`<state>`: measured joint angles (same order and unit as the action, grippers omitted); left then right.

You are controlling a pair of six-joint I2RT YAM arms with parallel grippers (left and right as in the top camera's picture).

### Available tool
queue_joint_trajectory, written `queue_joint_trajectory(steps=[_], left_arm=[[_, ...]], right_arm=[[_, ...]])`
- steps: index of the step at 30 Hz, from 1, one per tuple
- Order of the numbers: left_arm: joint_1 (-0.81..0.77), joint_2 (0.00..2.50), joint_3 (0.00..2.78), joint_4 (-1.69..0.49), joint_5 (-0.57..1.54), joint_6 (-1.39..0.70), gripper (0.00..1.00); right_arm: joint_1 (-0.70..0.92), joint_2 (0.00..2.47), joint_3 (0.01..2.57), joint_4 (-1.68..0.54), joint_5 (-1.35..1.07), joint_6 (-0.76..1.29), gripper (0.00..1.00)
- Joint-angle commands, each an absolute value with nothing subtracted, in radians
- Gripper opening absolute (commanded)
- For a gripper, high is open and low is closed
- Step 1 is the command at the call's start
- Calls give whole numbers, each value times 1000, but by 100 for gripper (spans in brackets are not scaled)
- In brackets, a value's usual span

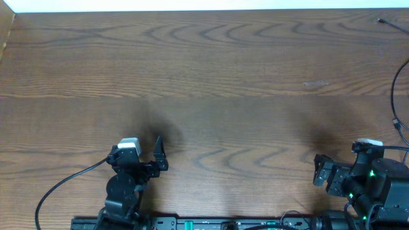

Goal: Untangle cables

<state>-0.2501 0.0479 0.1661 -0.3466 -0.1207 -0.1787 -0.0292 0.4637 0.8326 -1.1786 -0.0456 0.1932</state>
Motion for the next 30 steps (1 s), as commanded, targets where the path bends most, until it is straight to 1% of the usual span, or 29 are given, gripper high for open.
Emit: queue_joint_trajectory(steps=[1, 7, 14, 25, 30], left_arm=[[-245, 41, 125, -274, -150, -165, 98], [-245, 41, 62, -129, -151, -165, 98], [-237, 41, 5, -41, -150, -166, 98], [-232, 41, 4, -59, -143, -164, 98], [-167, 40, 4, -59, -142, -165, 98]], right_arm=[[-25, 465, 828, -1179, -36, 190, 99], [-25, 465, 828, -1179, -36, 189, 99], [-25, 465, 828, -1179, -36, 189, 99], [-25, 465, 828, -1179, -36, 189, 99], [-25, 465, 828, -1179, -36, 189, 99]])
